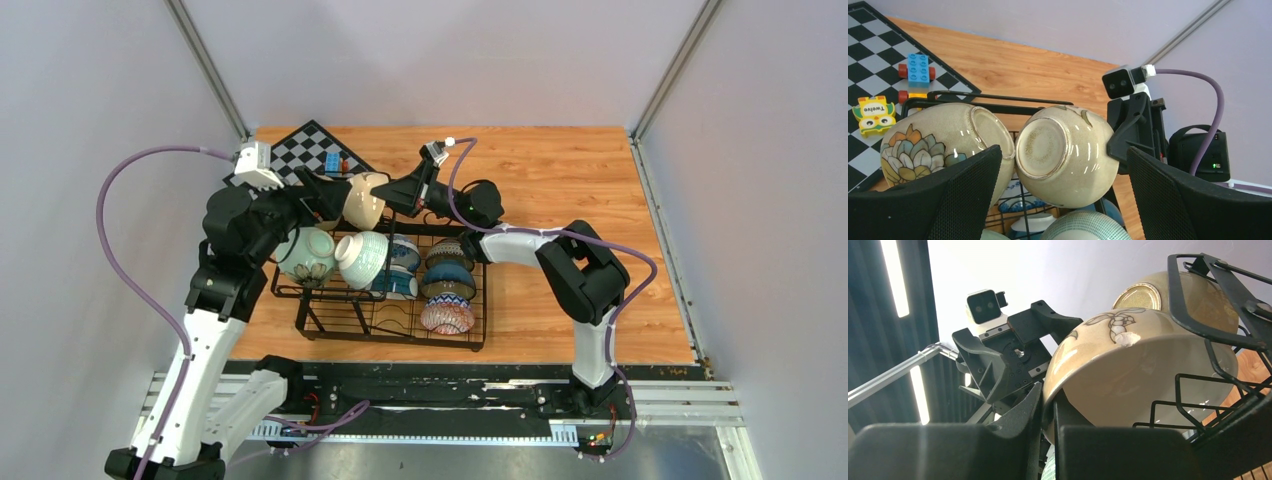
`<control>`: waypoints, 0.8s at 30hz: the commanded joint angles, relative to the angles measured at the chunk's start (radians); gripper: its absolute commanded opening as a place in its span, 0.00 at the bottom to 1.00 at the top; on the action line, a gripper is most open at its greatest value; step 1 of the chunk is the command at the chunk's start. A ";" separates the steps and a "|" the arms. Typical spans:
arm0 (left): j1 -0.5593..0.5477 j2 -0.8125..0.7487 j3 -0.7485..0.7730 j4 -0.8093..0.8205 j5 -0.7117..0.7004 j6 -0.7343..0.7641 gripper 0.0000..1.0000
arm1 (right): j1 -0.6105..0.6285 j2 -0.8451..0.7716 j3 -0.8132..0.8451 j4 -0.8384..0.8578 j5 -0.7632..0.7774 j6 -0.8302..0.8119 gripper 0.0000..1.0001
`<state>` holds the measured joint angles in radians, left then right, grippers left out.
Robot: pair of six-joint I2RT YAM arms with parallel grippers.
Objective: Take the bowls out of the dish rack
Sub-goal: Pick up the bowl from the dish rack.
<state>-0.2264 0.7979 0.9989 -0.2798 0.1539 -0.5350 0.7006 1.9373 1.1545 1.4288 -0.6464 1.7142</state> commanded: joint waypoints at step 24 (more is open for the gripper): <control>-0.007 -0.024 0.084 -0.006 0.005 -0.035 0.96 | 0.010 -0.093 0.095 0.134 0.002 -0.003 0.00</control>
<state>-0.2268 0.7853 1.0389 -0.2863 0.1532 -0.5541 0.7010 1.9259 1.1877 1.4296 -0.6476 1.7134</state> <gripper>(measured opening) 0.964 0.105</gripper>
